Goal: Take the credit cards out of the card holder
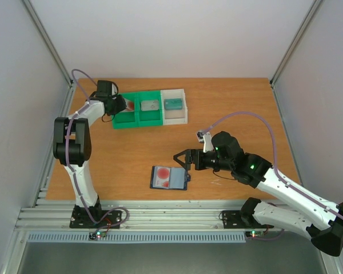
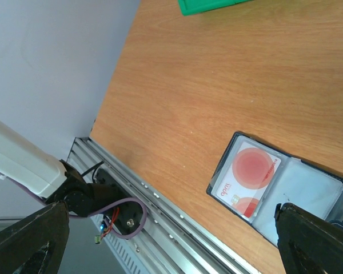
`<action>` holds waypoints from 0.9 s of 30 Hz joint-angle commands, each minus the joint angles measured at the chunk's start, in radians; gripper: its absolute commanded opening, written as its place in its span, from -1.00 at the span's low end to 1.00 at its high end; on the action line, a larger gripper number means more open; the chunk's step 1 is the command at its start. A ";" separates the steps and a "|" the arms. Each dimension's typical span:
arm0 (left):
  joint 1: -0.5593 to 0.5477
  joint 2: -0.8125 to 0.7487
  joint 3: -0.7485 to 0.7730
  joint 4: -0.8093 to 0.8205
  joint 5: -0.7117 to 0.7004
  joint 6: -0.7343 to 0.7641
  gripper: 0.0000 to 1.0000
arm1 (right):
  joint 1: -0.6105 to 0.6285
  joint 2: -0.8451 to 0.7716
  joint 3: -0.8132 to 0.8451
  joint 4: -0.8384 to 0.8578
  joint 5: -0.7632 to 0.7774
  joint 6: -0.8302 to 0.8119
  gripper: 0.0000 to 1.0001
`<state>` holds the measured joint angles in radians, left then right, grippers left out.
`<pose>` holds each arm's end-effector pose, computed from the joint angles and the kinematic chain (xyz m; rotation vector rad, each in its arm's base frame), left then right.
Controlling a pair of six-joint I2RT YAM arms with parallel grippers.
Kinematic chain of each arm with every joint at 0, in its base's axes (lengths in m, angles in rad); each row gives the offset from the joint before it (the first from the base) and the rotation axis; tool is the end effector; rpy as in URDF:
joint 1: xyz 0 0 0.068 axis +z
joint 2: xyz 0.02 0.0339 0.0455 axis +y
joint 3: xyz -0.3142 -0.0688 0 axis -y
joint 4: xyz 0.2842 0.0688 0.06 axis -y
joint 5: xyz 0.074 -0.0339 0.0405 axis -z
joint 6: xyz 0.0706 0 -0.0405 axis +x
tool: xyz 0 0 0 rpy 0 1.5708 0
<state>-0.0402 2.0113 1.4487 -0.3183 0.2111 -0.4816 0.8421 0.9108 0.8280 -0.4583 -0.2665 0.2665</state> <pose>0.5164 -0.0356 0.1865 -0.4517 2.4455 -0.4847 0.1442 0.1895 0.3248 -0.7952 2.0904 0.9183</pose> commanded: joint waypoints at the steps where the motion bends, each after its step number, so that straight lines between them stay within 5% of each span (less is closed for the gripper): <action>1: 0.004 -0.009 0.039 -0.009 -0.039 0.013 -0.55 | 0.002 -0.013 0.033 -0.018 0.021 -0.023 0.97; 11: 0.004 -0.071 0.074 -0.101 -0.012 0.006 -0.14 | 0.002 -0.021 0.033 -0.018 -0.001 -0.004 0.97; 22: 0.004 -0.286 -0.061 -0.230 0.122 -0.004 0.92 | 0.001 0.011 0.040 -0.133 0.125 0.099 0.97; 27: -0.002 -0.405 -0.179 -0.260 0.220 0.003 0.86 | 0.002 0.061 0.039 -0.135 0.086 0.088 0.97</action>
<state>-0.0402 1.6875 1.3594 -0.5346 0.3271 -0.4904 0.8421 0.9413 0.8444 -0.5720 -0.1787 0.3424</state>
